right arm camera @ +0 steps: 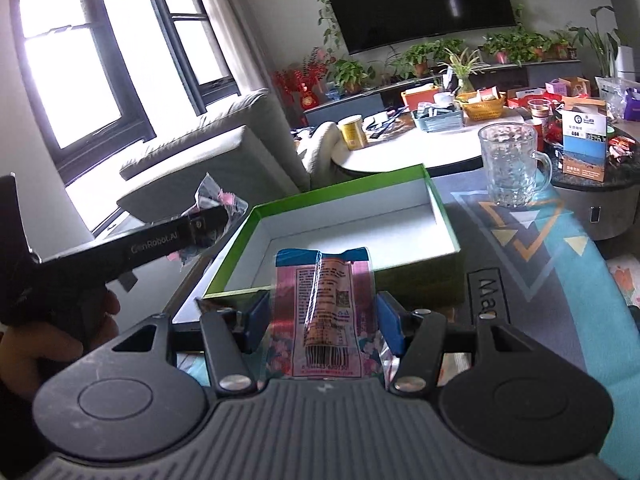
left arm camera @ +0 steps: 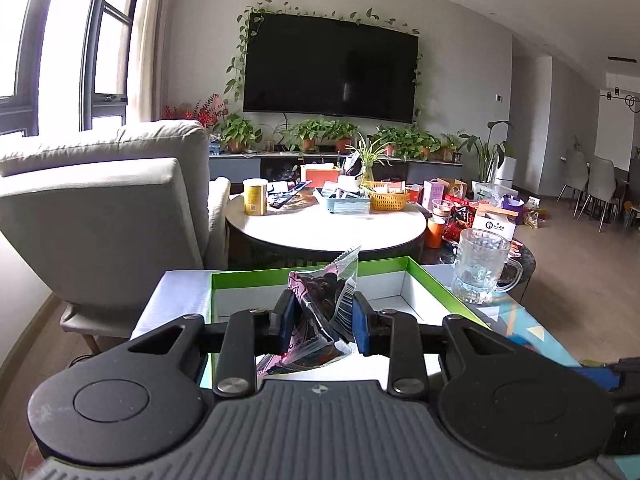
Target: Organize snacks
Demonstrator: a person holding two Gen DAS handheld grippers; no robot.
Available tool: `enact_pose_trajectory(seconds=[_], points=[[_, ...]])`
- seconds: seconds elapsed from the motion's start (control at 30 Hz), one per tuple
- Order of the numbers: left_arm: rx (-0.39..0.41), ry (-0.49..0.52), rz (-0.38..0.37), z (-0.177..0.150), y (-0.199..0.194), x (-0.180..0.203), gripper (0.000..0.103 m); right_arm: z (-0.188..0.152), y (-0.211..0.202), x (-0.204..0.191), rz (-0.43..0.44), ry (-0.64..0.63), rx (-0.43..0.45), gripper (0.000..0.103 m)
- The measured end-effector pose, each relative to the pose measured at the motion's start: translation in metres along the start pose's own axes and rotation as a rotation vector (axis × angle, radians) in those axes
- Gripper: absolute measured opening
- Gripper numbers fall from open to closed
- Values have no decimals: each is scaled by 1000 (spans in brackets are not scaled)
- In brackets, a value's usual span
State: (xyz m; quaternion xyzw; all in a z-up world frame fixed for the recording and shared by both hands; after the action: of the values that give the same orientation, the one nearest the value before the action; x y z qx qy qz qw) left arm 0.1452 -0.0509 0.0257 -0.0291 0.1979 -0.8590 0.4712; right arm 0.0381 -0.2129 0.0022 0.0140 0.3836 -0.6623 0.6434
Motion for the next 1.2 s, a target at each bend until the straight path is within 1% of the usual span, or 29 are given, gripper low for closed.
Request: enact_pose_trajectory(seconds=[0.2, 0.3, 0.47, 0.63, 0.9, 1.0, 1.07, 1.13, 1.2], points=[[-24, -7, 6, 0, 24, -9, 27, 26, 18, 0, 8, 13, 27, 53], [-40, -3, 1, -1, 35, -9, 28, 33, 27, -2, 13, 11, 35, 53], [-85, -10, -17, -8, 60, -8, 28, 38, 40, 1, 2, 12, 31, 53], [-121, -12, -34, -15, 78, -7, 28, 42, 51, 6, -10, 23, 24, 53], [-185, 3, -24, -26, 90, -8, 32, 51, 68, 7, -24, 28, 22, 53], [-179, 11, -17, -27, 87, -9, 36, 53, 73, 6, -30, 21, 29, 53], [-148, 28, -3, -24, 81, -8, 44, 55, 78, 6, -35, 21, 31, 53], [-130, 48, 5, -19, 77, -7, 47, 57, 84, 7, -39, 23, 26, 53], [-116, 49, 5, -16, 73, -7, 47, 58, 89, 8, -42, 28, 19, 53]])
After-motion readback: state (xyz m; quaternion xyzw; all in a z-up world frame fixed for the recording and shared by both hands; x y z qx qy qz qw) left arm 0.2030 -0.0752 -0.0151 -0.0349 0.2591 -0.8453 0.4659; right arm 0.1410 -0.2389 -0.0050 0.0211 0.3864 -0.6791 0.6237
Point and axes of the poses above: each gripper's, at about its wrist camera, not at the fingertips, and y roughly the way its jaws point, x to its right, z to its top, the point moved 5 cm from there along y, roughly the way its jaws point, and after that the axes turned 12 degrees about y, right-handed, at the moved point
